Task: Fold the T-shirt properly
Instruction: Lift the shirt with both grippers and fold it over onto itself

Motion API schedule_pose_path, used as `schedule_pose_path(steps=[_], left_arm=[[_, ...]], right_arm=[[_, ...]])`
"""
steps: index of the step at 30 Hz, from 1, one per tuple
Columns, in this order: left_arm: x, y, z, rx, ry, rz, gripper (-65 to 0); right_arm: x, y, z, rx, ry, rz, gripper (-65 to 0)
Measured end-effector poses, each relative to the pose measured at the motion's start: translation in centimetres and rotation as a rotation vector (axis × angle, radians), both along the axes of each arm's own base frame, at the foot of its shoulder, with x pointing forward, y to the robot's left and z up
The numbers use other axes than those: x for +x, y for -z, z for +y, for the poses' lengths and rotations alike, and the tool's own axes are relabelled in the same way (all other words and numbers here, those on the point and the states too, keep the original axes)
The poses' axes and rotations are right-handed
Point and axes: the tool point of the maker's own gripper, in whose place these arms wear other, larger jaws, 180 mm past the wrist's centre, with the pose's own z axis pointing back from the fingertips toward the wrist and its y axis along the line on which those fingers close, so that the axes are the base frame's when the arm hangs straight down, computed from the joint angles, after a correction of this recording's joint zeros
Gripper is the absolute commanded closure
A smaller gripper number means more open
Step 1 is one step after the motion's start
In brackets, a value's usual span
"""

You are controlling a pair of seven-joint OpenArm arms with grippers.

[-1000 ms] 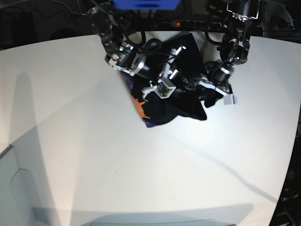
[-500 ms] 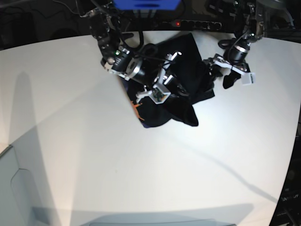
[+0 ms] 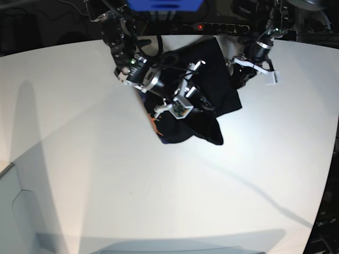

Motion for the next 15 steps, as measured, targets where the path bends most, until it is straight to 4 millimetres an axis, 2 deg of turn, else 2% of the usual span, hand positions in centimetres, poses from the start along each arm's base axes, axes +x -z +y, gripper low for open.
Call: schedule_pose_path(steps=[2, 3, 6, 11, 13, 15], left_arm=[[0.2, 1.3, 1.9, 0.073, -0.095, 0.046, 0.0], [0.1, 1.9, 1.9, 0.086, -0.107, 0.062, 0.0], [0.2, 2.6, 1.0, 0.105, -0.100, 0.063, 0.0], [2.3, 2.0, 0.0, 0.151, -0.089, 0.023, 0.0], [2.6, 2.7, -0.8, 0.143, -0.074, 0.054, 0.0], [3.6, 2.8, -1.2, 0.132, -0.061, 0.059, 0.0]], right_arm=[[0.3, -0.2, 0.0, -0.006, -0.002, -0.008, 0.0], [0.5, -0.3, 0.0, -0.007, -0.002, -0.014, 0.0], [0.8, -0.6, 0.1, -0.004, -0.004, -0.023, 0.0], [1.2, -0.9, 0.1, -0.010, -0.007, -0.038, 0.0], [1.3, -1.1, 0.3, -0.006, -0.013, -0.046, 0.0], [0.7, -1.2, 1.1, -0.005, -0.040, -0.048, 0.0]])
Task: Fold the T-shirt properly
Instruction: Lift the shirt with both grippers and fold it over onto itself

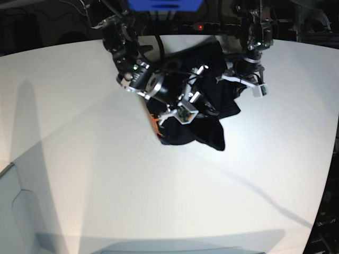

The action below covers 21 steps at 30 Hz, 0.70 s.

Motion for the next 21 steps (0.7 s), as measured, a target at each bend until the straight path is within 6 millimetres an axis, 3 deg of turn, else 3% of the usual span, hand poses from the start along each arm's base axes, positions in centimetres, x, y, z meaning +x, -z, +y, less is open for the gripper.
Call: schedule_pose_path(steps=[5, 7, 9, 16, 21], left_arm=[[2.3, 0.1, -0.4, -0.015, 0.015, 0.000, 0.0], [2.4, 0.0, -0.3, -0.016, 0.016, 0.000, 0.0], [2.5, 0.0, -0.3, -0.014, 0.017, -0.001, 0.0], [2.2, 0.0, -0.3, -0.016, 0.018, 0.003, 0.0], [2.0, 0.1, -0.2, -0.015, 0.014, 0.004, 0.0]], right_arm=[[-1.3, -0.4, 1.7, -0.002, -0.065, -0.016, 0.0], [-1.8, -0.7, 2.8, 0.016, -0.100, -0.024, 0.0], [-1.6, 0.2, 3.0, 0.001, -0.102, -0.003, 0.0], [0.2, 1.9, 2.5, -0.052, -0.084, 0.012, 0.0], [1.7, 3.3, 0.2, -0.103, -0.046, 0.015, 0.0]])
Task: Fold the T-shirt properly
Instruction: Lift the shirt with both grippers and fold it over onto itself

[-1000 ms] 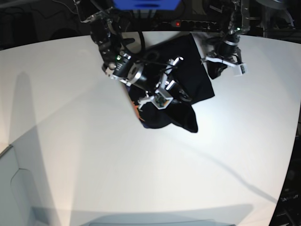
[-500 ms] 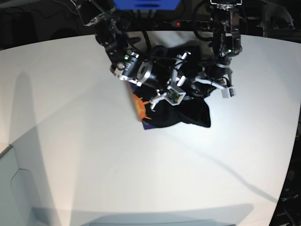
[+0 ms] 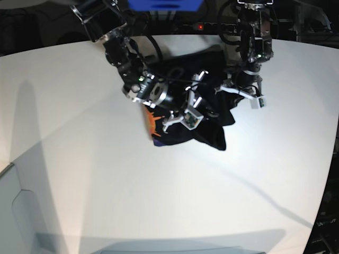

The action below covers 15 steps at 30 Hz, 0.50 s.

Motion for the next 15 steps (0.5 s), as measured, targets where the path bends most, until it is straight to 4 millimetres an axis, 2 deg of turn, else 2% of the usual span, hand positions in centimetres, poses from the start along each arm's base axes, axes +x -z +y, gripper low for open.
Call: schedule_pose_path(steps=[5, 8, 12, 15], left_arm=[[-0.2, -0.3, 0.7, 0.026, 0.017, 0.003, 0.0], [-0.2, -0.4, 0.9, 0.035, 0.018, 0.003, 0.0], [-0.1, -0.6, 0.7, 0.032, 0.024, 0.003, 0.0], [-0.1, -0.6, 0.7, 0.032, 0.025, 0.003, 0.0]], right_arm=[[0.0, 1.2, -1.4, -0.044, -0.001, 0.002, 0.0], [0.0, 1.1, -1.4, -0.043, -0.001, 0.002, 0.0], [-0.6, 1.3, -0.8, -0.042, -0.019, 0.008, 0.0], [-2.3, 1.2, 0.9, -0.042, -0.084, 0.006, 0.0]])
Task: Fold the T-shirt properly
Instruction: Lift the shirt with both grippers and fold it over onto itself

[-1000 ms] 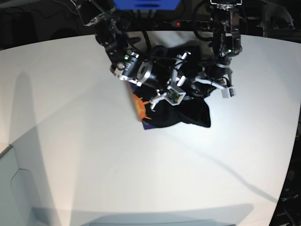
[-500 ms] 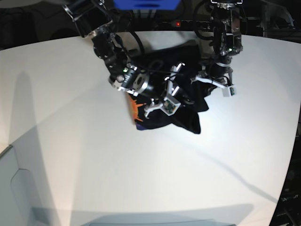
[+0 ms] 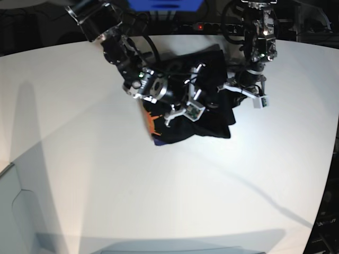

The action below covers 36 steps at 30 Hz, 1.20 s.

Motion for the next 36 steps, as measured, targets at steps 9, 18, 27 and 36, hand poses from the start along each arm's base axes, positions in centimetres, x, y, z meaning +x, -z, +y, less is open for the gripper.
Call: schedule_pose_path(steps=[9, 18, 27, 36], left_arm=[[0.0, 0.0, 0.1, 0.003, -0.003, 0.002, 0.0], [-0.1, 0.0, 0.1, 0.003, -0.003, 0.003, 0.0], [0.0, 0.0, 0.1, 0.003, -0.003, 0.002, 0.0], [0.2, -0.8, 0.7, 0.029, 0.011, -0.016, 0.0]], right_arm=[[0.5, 1.3, 1.5, -0.018, -0.020, 0.034, 0.0], [0.4, 1.6, 1.1, -0.026, -0.021, 0.036, 0.0], [0.3, 2.1, 0.5, -0.041, -0.020, 0.040, -16.7], [-0.6, -4.1, -0.2, 0.081, 0.016, -0.074, -41.9]])
